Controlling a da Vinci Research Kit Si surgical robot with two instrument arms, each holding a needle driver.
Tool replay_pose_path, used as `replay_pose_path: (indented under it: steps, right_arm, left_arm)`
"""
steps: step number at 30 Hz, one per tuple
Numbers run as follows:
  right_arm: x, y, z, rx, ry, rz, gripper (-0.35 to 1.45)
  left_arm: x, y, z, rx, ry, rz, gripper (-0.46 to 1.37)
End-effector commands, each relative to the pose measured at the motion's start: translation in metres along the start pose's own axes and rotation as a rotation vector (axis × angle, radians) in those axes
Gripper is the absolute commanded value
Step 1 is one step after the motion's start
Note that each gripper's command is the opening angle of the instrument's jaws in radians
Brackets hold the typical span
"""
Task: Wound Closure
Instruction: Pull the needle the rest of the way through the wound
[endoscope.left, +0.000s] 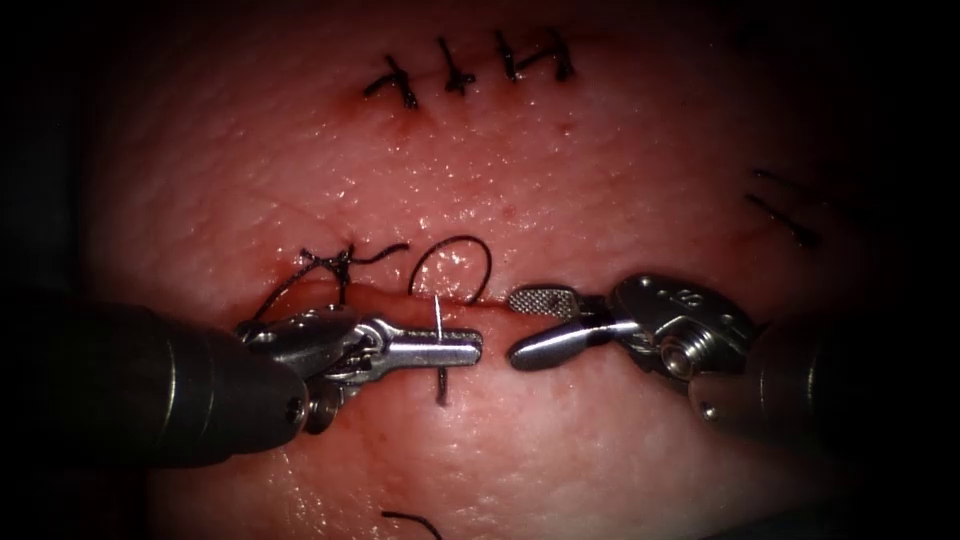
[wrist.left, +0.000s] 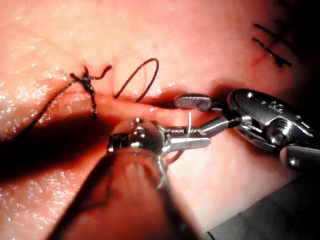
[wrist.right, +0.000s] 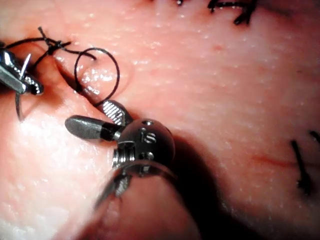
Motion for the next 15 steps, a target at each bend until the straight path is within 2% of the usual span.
replay_pose_path:
  steps: [1,8,15]
  right_arm:
    - [-0.0003,0.0001,0.0002,0.001,0.001,-0.003,0.68]
    - [-0.0015,0.0002,0.0005,0.002,-0.004,-0.026,0.67]
    - [-0.0017,0.0002,0.0005,0.001,-0.009,-0.028,0.68]
  left_arm:
    - [0.0002,0.0002,0.0,-0.037,0.011,-0.018,-0.35]
    - [0.0011,0.0017,0.0003,-0.063,0.021,-0.056,-0.35]
    - [0.0013,0.0024,0.0005,-0.081,0.024,-0.066,-0.35]
